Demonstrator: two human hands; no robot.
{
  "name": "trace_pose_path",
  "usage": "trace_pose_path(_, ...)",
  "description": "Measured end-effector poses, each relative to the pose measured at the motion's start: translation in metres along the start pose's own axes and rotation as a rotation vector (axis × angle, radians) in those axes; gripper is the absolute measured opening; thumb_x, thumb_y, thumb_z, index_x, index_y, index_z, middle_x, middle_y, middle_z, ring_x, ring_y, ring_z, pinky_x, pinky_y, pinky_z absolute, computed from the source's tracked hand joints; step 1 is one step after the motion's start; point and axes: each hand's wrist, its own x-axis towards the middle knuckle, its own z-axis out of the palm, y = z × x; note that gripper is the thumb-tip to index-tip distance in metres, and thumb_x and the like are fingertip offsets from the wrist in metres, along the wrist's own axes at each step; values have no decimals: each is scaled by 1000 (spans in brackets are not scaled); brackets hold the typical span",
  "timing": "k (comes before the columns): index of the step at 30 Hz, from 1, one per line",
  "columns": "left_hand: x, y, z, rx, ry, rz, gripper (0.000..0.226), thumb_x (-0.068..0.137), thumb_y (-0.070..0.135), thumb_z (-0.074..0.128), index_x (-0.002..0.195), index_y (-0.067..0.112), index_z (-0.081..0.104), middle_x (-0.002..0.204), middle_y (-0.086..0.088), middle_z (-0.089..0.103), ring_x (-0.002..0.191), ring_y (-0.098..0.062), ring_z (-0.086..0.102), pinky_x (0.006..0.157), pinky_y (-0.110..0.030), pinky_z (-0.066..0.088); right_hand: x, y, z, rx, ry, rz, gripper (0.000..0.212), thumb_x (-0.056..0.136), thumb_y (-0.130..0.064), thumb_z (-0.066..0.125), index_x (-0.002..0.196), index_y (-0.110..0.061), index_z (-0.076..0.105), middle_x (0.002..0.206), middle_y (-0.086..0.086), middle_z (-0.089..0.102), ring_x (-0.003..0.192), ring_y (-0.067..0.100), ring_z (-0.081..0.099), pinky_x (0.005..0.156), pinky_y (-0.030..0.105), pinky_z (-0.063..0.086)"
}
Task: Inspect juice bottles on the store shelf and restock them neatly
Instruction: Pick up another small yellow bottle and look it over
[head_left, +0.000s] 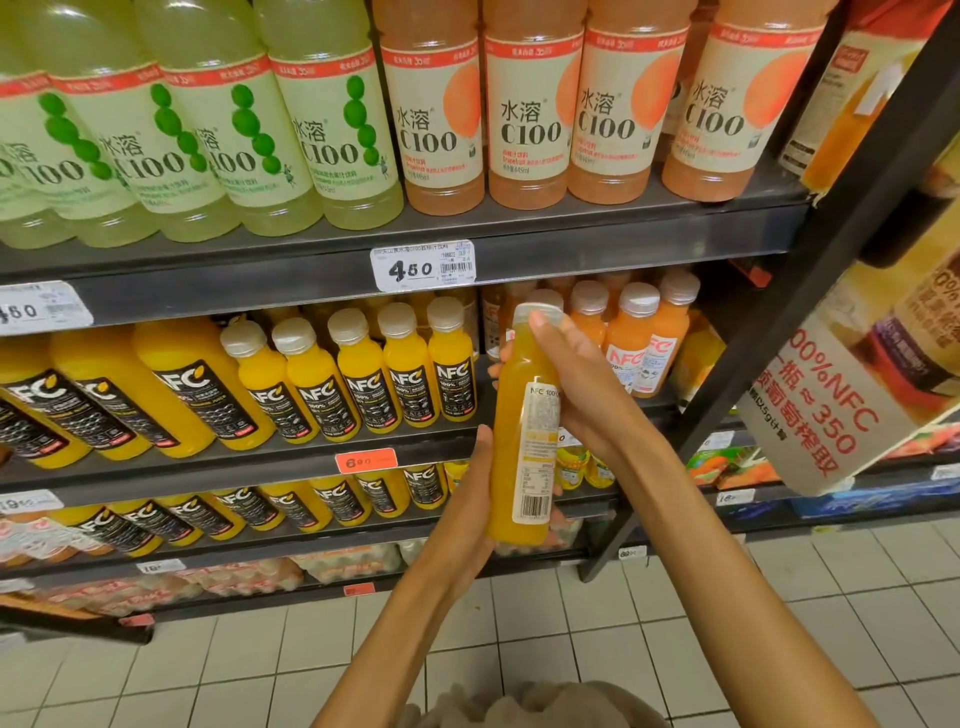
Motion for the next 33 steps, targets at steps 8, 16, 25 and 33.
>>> trace_pose_path(8, 6, 3, -4, 369, 163, 135, 53, 68, 56, 62, 116, 42, 45, 115, 18, 62, 94, 12, 62, 68, -10, 51, -1, -7, 5, -174, -23, -226, 36, 92, -28, 56, 124, -20, 44, 89, 6, 67, 88, 19, 66, 71, 28, 55)
trace_pose_path(16, 10, 3, -13, 289, 8, 102, 60, 68, 66, 65, 115, 29, 57, 100, 3, 73, 90, -17, 71, 72, -24, 55, 8, -8, -9, 149, -87, -58, 36, 90, -38, 55, 119, -17, 55, 94, 5, 71, 91, 23, 69, 76, 32, 55)
trace_pose_path(25, 16, -4, -10, 334, 143, 135, 58, 68, 43, 70, 120, 38, 45, 114, 12, 64, 100, -1, 63, 75, -16, 52, 7, 5, -10, -47, 145, -98, 48, 79, -46, 66, 119, -22, 54, 83, -5, 69, 80, 7, 66, 71, 23, 53)
trace_pose_path(33, 39, -12, -16, 377, 288, 179, 50, 83, 21, 69, 127, 26, 47, 114, 2, 61, 94, -1, 63, 65, -8, 49, 11, 5, -6, -162, 119, -155, 28, 92, -29, 60, 118, -23, 54, 99, -2, 71, 93, 11, 67, 78, 25, 53)
